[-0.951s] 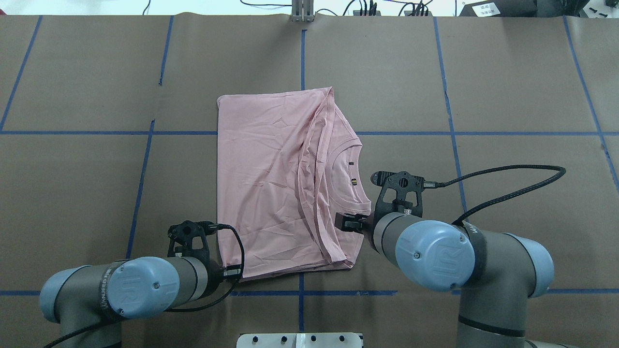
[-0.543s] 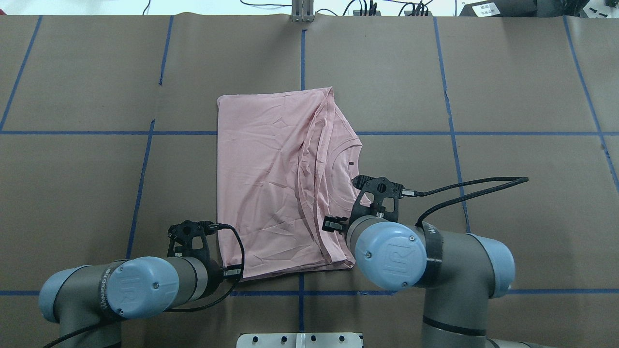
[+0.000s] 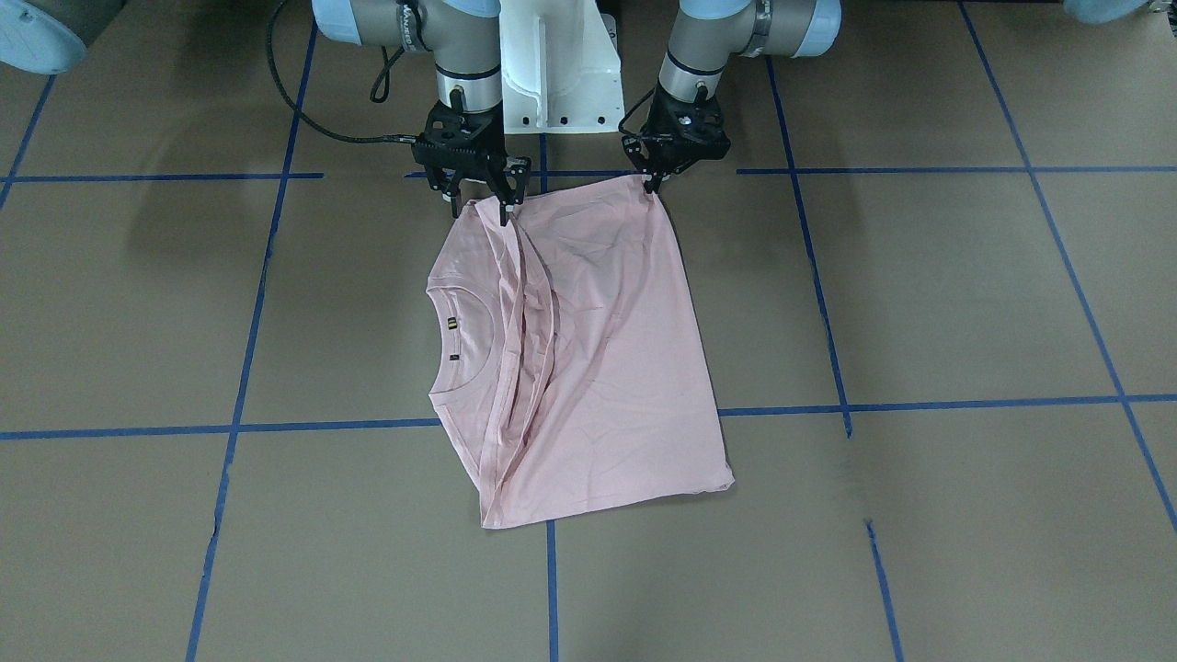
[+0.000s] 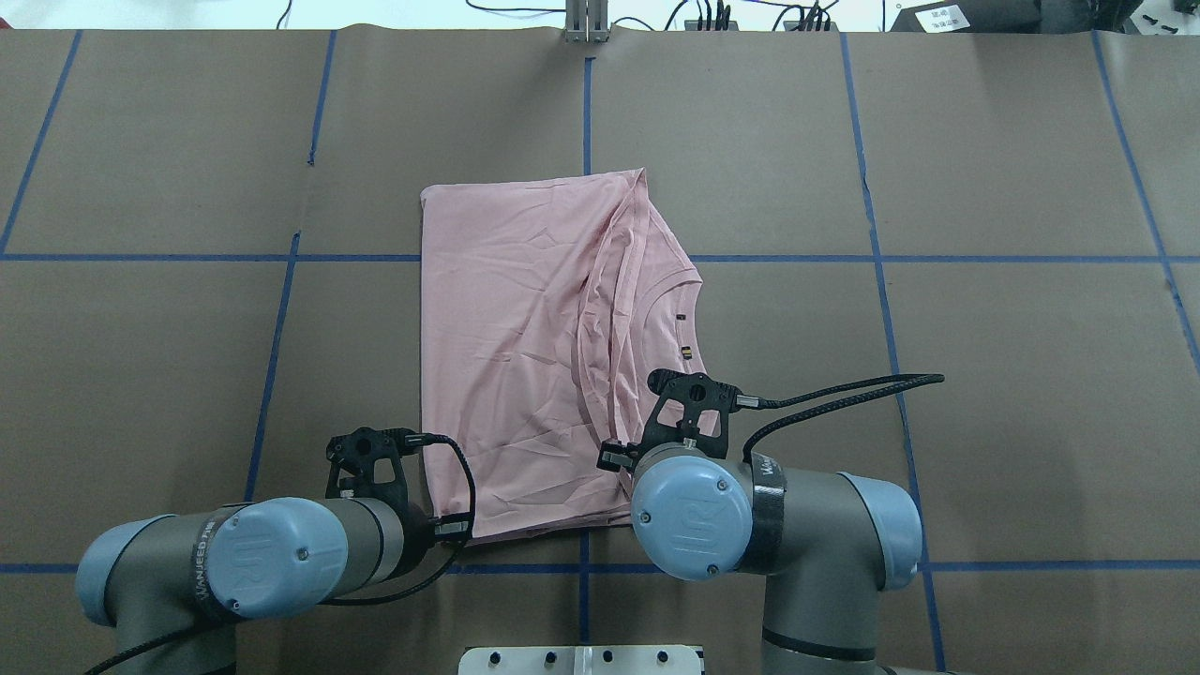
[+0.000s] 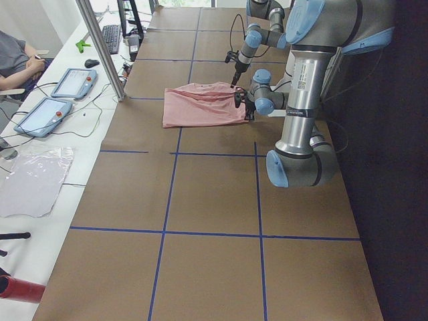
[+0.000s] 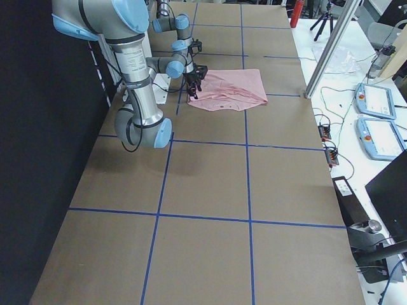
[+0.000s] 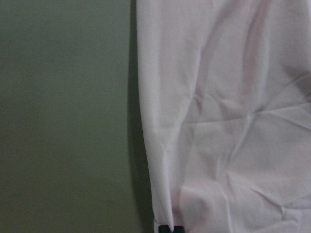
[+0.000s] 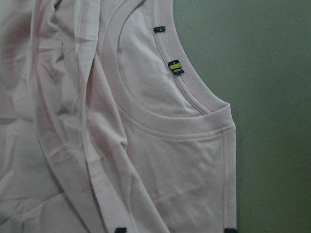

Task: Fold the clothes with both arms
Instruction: 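Shift the right gripper inward and close both grippers on the near edge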

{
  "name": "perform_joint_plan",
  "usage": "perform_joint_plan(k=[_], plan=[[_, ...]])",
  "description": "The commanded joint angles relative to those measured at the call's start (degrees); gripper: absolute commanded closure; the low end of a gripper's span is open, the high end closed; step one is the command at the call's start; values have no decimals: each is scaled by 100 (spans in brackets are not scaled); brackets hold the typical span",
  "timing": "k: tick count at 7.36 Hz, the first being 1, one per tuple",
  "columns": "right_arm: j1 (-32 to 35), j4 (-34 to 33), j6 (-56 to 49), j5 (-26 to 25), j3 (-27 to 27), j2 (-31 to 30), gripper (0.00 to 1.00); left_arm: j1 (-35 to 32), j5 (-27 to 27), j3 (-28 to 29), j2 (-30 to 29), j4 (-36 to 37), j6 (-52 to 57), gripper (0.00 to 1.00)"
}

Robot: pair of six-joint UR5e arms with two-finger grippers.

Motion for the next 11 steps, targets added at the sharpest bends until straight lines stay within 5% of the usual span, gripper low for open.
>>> perform_joint_plan(k=[1, 11], plan=[[-143, -2, 60, -103, -54, -47, 30, 0, 0, -2, -2, 0, 2, 100], [-354, -2, 385, -270, -98, -179, 46, 0, 0, -2, -2, 0, 2, 100]])
